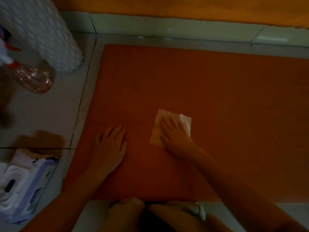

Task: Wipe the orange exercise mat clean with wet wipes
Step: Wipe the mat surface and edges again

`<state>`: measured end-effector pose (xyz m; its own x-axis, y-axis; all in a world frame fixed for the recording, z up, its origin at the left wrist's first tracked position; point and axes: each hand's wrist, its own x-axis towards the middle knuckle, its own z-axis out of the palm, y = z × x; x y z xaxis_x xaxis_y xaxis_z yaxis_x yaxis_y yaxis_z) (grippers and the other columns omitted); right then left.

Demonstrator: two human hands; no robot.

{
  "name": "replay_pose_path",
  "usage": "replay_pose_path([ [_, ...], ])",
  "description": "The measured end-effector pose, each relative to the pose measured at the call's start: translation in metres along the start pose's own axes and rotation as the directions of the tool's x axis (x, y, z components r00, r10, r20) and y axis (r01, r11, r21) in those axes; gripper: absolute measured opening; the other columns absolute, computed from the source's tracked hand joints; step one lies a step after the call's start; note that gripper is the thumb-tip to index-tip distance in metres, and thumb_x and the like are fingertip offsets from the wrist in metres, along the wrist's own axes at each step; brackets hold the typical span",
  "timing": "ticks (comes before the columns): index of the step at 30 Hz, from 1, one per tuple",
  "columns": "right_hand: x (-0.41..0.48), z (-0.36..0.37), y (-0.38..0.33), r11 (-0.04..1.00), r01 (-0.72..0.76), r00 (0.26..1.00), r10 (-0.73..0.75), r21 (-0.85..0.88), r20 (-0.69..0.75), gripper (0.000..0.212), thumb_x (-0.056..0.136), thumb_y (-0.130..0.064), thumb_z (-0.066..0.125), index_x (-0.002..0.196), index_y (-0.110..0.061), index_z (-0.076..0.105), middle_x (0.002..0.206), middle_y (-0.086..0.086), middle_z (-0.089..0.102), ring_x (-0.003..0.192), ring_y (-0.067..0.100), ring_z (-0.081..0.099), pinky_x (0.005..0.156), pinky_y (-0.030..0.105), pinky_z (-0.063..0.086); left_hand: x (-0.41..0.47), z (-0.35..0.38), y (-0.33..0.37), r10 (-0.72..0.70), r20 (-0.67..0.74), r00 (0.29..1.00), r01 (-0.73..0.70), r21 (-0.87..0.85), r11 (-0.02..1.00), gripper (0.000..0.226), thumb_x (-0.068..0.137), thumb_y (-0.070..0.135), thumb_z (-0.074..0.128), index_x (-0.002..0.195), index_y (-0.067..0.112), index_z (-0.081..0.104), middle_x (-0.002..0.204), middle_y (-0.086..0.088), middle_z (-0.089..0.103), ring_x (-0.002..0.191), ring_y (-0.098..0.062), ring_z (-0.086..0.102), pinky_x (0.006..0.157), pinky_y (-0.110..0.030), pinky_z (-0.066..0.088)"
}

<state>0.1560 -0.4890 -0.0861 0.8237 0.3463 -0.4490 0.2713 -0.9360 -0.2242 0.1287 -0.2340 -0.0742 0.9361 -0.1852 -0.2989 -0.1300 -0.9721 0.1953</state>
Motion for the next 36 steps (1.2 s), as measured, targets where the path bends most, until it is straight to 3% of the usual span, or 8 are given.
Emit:
replay_pose_path([
  [5,-0.012,-0.007,0.018,0.961,0.275,0.960,-0.273,-0.021,0.059,0.056,0.099,-0.051,0.011,0.145,-0.031,-0.013,0.151,-0.011,-0.023,0.139,0.010,-0.029,0.104,0.030,-0.031,0.008,-0.002,-0.002,-0.010,-0.005,1.000,0.010,-0.011,1.000,0.066,0.087,0.051,0.016,0.133,0.020,0.053,0.142,0.003,0.046,0.133,-0.024,0.036,0.106,-0.050,0.030],
  [10,0.050,-0.020,0.049,0.990,0.032,0.996,-0.043,-0.141,-0.072,0.070,0.083,-0.057,-0.011,0.146,-0.025,-0.016,0.156,0.000,-0.019,0.145,0.020,-0.019,0.114,0.045,-0.018,0.018,-0.001,-0.003,0.014,-0.062,0.998,-0.014,-0.009,1.000,0.048,0.089,0.044,0.031,0.117,0.017,0.059,0.124,-0.003,0.055,0.120,-0.028,0.049,0.096,-0.050,0.042],
  [13,0.060,-0.014,0.017,0.998,-0.048,0.989,0.042,-0.041,-0.145,0.069,0.086,-0.049,-0.009,0.148,-0.019,-0.013,0.157,0.001,-0.019,0.141,0.020,-0.026,0.111,0.045,-0.024,0.024,0.000,-0.005,0.036,-0.087,0.996,-0.039,-0.028,0.999,0.056,0.091,0.047,0.029,0.129,0.015,0.055,0.138,-0.005,0.048,0.131,-0.024,0.035,0.105,-0.049,0.035],
  [19,0.045,-0.006,0.035,0.930,0.351,0.931,-0.359,-0.106,-0.068,0.061,0.096,-0.054,0.003,0.150,-0.026,-0.005,0.158,-0.004,-0.014,0.144,0.014,-0.025,0.112,0.036,-0.026,0.060,-0.006,-0.008,0.005,0.002,1.000,-0.005,-0.072,0.997,0.083,0.081,0.061,-0.001,0.154,0.022,0.010,0.161,0.006,-0.002,0.146,-0.009,-0.010,0.119,-0.038,-0.003],
  [22,0.070,-0.023,0.054,0.937,0.271,0.950,-0.297,-0.220,-0.093,0.064,0.095,-0.055,0.002,0.151,-0.023,-0.005,0.159,0.001,-0.012,0.144,0.019,-0.022,0.113,0.040,-0.021,0.084,-0.012,-0.012,0.000,0.032,0.999,0.001,-0.029,1.000,0.077,0.086,0.061,0.002,0.154,0.024,0.003,0.161,0.006,-0.010,0.146,-0.011,-0.016,0.120,-0.041,-0.005],
  [28,0.114,-0.036,0.026,0.996,-0.070,0.966,0.052,-0.061,-0.254,0.070,0.090,-0.049,-0.007,0.152,-0.017,-0.003,0.159,0.006,-0.010,0.140,0.024,-0.027,0.111,0.042,-0.023,0.105,-0.008,-0.018,0.024,-0.078,0.997,-0.022,0.019,1.000,0.072,0.092,0.055,0.013,0.149,0.015,0.031,0.159,-0.003,0.020,0.147,-0.020,0.010,0.118,-0.048,0.010],
  [33,0.119,-0.037,0.059,0.964,0.176,0.955,-0.217,-0.202,-0.203,0.061,0.099,-0.047,0.005,0.153,-0.017,0.002,0.160,0.005,-0.003,0.147,0.025,-0.014,0.117,0.053,-0.009,0.119,-0.001,-0.021,0.040,-0.097,0.994,-0.037,0.039,0.999,0.064,0.095,0.048,0.025,0.146,0.009,0.036,0.156,-0.008,0.027,0.145,-0.024,0.019,0.114,-0.056,0.022],
  [36,0.145,-0.056,0.084,0.955,0.118,0.965,-0.176,-0.273,-0.197,0.065,0.096,-0.050,0.001,0.152,-0.017,-0.002,0.160,0.008,-0.004,0.146,0.028,-0.014,0.118,0.055,-0.005,0.118,0.003,-0.023,0.077,-0.132,0.988,-0.068,0.067,0.995,0.063,0.097,0.046,0.026,0.146,0.008,0.036,0.156,-0.008,0.027,0.145,-0.025,0.019,0.114,-0.055,0.022],
])
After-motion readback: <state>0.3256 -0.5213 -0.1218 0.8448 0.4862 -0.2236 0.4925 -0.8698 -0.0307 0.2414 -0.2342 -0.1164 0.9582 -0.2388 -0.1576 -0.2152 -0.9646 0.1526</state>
